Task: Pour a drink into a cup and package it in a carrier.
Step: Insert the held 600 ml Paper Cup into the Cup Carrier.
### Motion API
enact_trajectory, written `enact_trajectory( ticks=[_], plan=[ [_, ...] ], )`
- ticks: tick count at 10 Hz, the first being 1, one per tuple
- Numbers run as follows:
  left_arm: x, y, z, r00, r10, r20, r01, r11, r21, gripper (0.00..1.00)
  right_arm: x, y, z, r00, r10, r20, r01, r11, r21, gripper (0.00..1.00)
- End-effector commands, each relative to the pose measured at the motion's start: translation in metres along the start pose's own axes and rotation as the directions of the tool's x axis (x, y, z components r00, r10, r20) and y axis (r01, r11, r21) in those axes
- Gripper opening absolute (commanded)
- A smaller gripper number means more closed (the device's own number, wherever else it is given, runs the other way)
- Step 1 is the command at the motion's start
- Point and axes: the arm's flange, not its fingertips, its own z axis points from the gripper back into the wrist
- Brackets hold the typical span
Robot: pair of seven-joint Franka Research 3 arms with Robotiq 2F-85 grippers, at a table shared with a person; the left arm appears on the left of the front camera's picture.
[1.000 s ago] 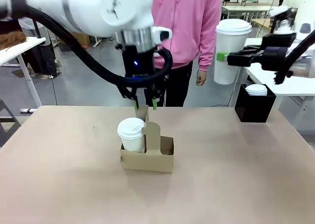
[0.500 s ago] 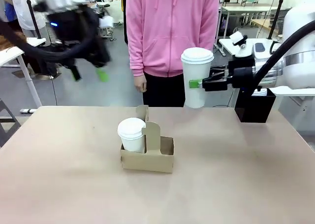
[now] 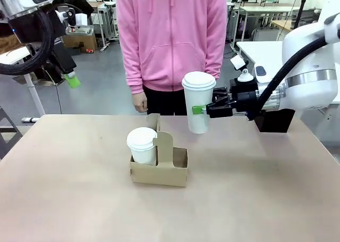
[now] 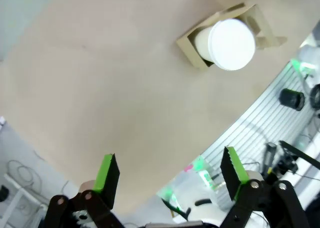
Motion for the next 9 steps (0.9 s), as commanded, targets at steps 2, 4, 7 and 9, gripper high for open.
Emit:
enact_trajectory(
  ticks=[2, 4, 7, 9],
  plan=[
    [0.001, -0.005, 0.001, 0.999, 0.035, -0.039, -0.036, 0.999, -0.025, 1.0, 0.006, 0.003, -0.002, 1.0, 0.011, 0.007, -0.011, 1.0, 0.008, 0.8],
    [-0.009, 0.014, -0.014, 1.0, -0.021, 0.011, 0.021, 1.0, 0.001, 1.0, -0.003, -0.002, 0.001, 0.998, 0.036, 0.042, -0.039, 0.997, 0.064, 0.8],
    [-0.046, 0.056, -0.038, 0.978, -0.146, 0.147, 0.164, 0.978, -0.125, 1.0, -0.016, -0.01, -0.016, 0.985, 0.089, 0.146, -0.124, 0.96, 0.25, 0.8],
    [-0.067, 0.074, -0.053, 0.957, -0.194, 0.214, 0.222, 0.969, -0.113, 1.0, -0.026, -0.011, -0.03, 0.979, 0.096, 0.182, -0.149, 0.939, 0.311, 0.8]
  ],
)
